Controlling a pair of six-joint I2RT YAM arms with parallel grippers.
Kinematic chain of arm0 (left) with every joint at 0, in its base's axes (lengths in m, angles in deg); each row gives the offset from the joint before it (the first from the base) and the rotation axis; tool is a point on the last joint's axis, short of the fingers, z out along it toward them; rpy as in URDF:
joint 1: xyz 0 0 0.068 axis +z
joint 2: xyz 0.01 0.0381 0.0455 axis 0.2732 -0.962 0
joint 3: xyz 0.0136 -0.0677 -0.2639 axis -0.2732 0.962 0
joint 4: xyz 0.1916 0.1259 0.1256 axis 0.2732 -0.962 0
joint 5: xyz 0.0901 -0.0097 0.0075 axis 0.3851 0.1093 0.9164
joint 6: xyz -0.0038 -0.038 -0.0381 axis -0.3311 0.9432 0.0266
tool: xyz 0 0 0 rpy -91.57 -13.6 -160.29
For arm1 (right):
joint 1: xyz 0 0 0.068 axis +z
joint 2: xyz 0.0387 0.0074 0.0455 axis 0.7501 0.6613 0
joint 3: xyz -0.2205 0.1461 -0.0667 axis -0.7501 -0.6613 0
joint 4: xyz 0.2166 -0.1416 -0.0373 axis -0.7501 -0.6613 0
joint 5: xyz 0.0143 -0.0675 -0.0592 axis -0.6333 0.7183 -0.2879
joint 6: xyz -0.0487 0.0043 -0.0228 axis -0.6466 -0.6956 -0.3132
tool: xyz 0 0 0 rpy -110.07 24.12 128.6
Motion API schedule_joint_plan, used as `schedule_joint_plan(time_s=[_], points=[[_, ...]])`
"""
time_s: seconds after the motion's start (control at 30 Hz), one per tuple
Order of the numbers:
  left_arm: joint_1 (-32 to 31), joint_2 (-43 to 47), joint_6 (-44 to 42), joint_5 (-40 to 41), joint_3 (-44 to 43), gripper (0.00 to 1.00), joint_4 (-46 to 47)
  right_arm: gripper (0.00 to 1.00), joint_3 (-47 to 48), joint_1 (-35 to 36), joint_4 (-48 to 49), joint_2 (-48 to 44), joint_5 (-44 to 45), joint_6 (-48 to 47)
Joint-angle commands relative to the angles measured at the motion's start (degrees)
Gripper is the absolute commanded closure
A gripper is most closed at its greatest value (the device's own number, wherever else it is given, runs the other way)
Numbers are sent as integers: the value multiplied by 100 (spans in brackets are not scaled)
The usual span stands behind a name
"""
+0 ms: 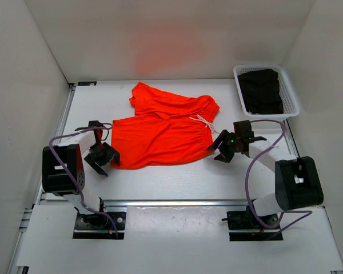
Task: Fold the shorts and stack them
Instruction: Flatten the shorts out
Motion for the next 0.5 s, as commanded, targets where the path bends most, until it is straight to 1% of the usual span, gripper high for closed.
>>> schedule_joint_plan(time_s=[0.0, 0.07, 0.17, 0.2, 0.27, 0.3, 0.33, 0.37, 0.4, 0.43, 0.47], points=[[49, -111, 71, 130, -176, 19, 421, 36, 106, -19, 497, 373, -228, 183], [49, -269, 71, 78, -255, 19, 482, 38, 185, -19, 559, 627, -87, 183], [49, -506, 18, -45, -405, 24, 535, 44, 386, -19, 681, 969, 26, 131], [49, -507, 18, -45, -466, 27, 535, 48, 474, 34, 682, 1049, 105, 131], [49, -560, -34, -45, -519, 42, 535, 55, 528, 34, 682, 1252, 159, 69], [49, -621, -35, -45, -520, 50, 587, 65, 528, 34, 682, 1331, 237, 69], [49, -621, -35, -45, -572, 61, 588, 71, 606, 34, 682, 1331, 290, 69], [49, -621, -87, -45, -573, 85, 588, 76, 677, 86, 682, 1331, 343, 17], [49, -621, -88, -106, -573, 90, 588, 82, 677, 87, 612, 1331, 404, -36], [101, -621, -88, -107, -573, 90, 588, 92, 747, 87, 559, 1331, 457, -36], [102, -621, -88, -107, -573, 90, 588, 97, 808, 87, 446, 1331, 544, -88]])
